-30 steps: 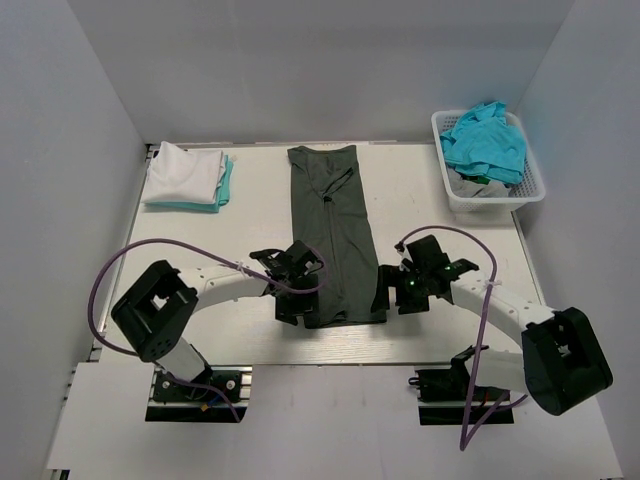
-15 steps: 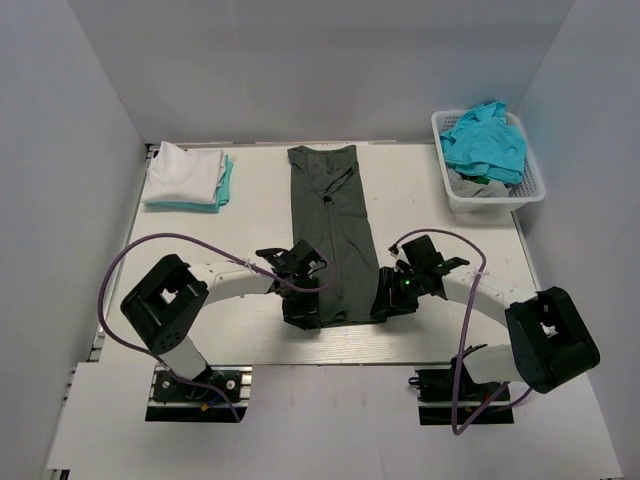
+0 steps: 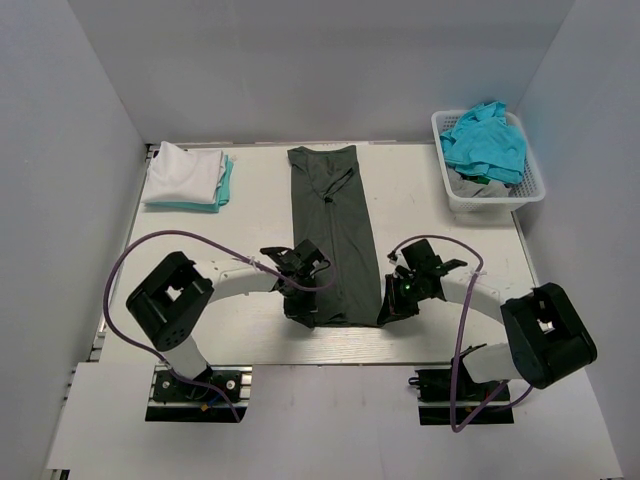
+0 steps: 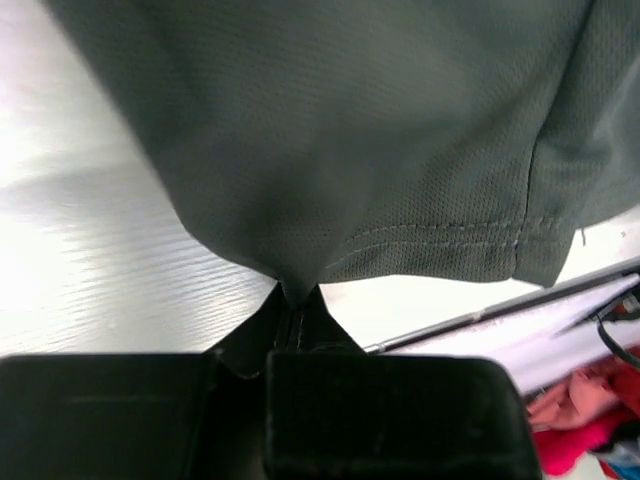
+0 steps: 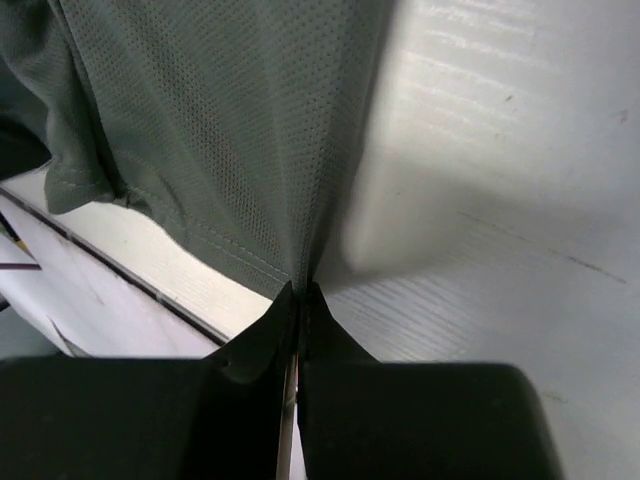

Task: Fold and stack the t-shirts
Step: Grab the bottom of the folded rectangular tshirt with both arms, then fold the folded rectangular tshirt in 1/3 of the way

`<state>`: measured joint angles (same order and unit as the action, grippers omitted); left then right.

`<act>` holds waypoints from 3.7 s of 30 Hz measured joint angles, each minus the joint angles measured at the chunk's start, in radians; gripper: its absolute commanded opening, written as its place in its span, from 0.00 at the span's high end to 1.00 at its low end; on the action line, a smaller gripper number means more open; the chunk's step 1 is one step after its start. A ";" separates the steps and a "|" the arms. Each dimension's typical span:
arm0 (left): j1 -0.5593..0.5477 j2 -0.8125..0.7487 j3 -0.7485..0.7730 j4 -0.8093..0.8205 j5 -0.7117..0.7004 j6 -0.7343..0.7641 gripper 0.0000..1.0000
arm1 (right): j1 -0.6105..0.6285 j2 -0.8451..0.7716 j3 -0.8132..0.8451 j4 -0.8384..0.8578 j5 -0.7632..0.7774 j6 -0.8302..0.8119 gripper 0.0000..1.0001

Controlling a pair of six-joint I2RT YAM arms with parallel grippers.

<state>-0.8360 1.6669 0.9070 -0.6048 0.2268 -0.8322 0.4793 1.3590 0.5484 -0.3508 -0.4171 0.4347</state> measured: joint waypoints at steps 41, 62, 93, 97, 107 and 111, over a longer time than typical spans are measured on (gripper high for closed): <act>0.298 0.288 0.847 -0.359 -0.236 0.103 1.00 | -0.098 0.432 0.937 -0.225 0.071 0.035 1.00; 0.384 0.500 0.988 -0.335 -0.188 0.174 1.00 | -0.166 0.717 1.138 -0.203 0.045 0.047 1.00; 0.533 0.470 0.884 -0.110 -0.077 0.338 0.00 | -0.253 0.773 1.197 -0.055 -0.023 0.011 0.10; 0.523 0.422 0.781 -0.061 -0.089 0.348 0.00 | -0.221 0.729 1.155 -0.054 -0.001 -0.137 0.10; 0.498 0.362 0.640 0.042 -0.029 0.354 0.00 | -0.196 0.700 1.013 -0.038 0.028 -0.249 0.10; 0.464 0.226 0.477 0.010 -0.037 0.345 0.00 | -0.196 0.548 0.741 -0.022 0.031 -0.203 0.10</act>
<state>-0.3721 1.8927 1.3842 -0.5953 0.1898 -0.4873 0.2829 1.9072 1.2892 -0.3729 -0.3866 0.2314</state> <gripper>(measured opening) 0.997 0.905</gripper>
